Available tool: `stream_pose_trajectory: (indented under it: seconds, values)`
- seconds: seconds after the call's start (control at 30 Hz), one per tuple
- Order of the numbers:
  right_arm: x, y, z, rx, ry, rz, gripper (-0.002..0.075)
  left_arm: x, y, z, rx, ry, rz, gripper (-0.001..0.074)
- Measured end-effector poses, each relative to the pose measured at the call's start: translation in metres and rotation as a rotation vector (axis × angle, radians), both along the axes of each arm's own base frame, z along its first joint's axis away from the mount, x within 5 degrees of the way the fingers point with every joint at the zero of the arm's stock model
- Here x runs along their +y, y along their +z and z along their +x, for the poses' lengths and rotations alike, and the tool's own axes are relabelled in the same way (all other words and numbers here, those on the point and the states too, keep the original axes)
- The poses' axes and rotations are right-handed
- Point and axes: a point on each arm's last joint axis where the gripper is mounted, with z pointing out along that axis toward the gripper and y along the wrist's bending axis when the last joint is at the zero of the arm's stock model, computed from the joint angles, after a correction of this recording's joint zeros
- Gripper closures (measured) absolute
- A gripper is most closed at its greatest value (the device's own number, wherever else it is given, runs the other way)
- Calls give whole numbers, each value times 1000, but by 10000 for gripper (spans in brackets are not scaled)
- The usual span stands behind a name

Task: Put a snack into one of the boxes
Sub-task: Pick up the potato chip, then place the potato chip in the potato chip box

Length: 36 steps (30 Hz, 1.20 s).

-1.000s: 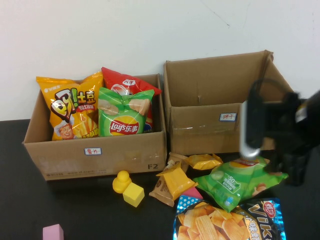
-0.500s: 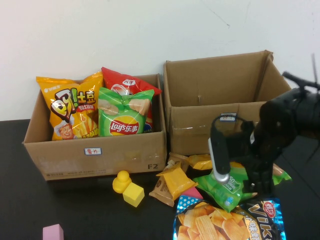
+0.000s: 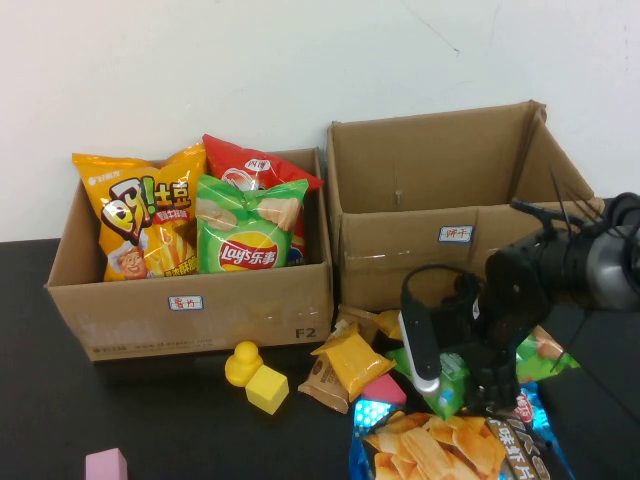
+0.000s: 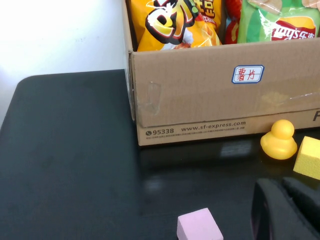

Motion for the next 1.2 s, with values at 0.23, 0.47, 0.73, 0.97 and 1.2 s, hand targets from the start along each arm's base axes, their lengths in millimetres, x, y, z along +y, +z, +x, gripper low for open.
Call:
stream_pose_trajectory:
  seconds: [0.23, 0.47, 0.73, 0.97, 1.2]
  values:
    - [3, 7, 6, -56, -15, 37, 417, 0, 0, 0, 0, 0, 0, 738]
    - [-1, 54, -2, -90, -116, 96, 425, 0, 0, 0, 0, 0, 0, 738]
    - [0, 170, -36, -234, -254, 443, 425, 0, 0, 0, 0, 0, 0, 738]
    - [22, 246, -53, -398, -370, 926, 426, 0, 0, 0, 0, 0, 0, 738]
    - [61, 254, -10, -246, -486, 1129, 426, 0, 0, 0, 0, 0, 0, 738]
